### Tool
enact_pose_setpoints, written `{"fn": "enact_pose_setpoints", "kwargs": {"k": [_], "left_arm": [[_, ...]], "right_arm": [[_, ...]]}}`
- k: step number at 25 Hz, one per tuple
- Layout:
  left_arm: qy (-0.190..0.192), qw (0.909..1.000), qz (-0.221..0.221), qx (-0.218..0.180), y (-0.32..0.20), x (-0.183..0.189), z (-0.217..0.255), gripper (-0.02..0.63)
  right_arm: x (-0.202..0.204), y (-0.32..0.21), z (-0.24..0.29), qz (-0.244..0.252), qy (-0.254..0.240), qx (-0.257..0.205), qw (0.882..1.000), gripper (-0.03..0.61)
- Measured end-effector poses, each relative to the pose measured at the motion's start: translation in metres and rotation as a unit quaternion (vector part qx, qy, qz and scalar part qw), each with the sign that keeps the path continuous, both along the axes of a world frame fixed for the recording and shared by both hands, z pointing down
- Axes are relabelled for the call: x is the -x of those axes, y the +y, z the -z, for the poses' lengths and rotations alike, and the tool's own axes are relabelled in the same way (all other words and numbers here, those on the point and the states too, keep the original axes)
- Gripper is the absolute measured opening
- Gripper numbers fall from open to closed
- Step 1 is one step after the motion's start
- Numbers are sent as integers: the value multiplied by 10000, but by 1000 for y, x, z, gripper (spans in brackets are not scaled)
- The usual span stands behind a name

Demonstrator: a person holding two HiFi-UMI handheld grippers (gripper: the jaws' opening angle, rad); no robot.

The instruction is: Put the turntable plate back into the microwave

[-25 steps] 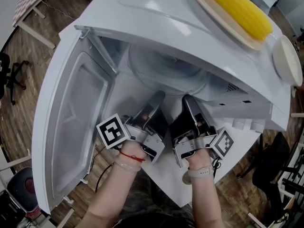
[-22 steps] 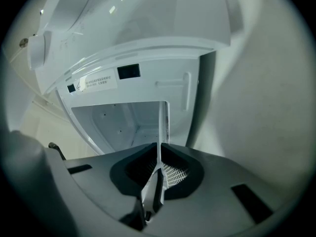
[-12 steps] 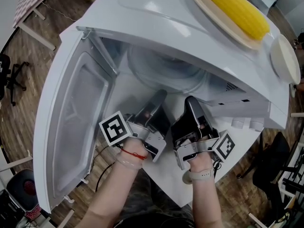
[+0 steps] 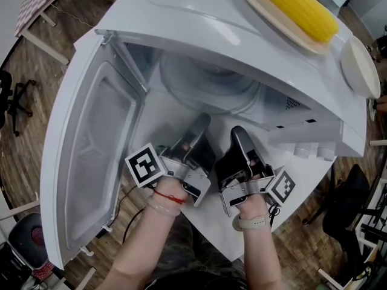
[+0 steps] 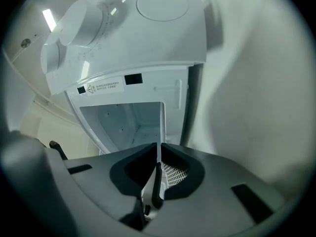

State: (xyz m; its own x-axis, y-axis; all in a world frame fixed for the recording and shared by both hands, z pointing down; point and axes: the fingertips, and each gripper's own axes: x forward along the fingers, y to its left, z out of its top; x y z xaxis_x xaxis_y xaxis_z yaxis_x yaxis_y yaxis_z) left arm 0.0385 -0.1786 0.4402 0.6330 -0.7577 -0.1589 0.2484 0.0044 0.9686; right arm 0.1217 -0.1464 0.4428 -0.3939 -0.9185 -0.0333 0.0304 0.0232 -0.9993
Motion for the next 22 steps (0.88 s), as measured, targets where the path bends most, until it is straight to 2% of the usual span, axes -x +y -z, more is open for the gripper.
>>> {"fn": "enact_pose_setpoints", "kwargs": {"k": [10, 17, 22], "left_arm": [[-22, 10000, -86, -22, 23, 1, 3, 41], [-178, 9992, -261, -256, 49, 7, 11, 31], [-453, 9970, -310, -543, 72, 12, 20, 12]], "right_arm": [[7, 17, 7, 39, 106, -164, 9998, 43], [18, 39, 15, 182, 610, -257, 9976, 43], [30, 61, 21, 346, 789, -352, 9957, 32]]}}
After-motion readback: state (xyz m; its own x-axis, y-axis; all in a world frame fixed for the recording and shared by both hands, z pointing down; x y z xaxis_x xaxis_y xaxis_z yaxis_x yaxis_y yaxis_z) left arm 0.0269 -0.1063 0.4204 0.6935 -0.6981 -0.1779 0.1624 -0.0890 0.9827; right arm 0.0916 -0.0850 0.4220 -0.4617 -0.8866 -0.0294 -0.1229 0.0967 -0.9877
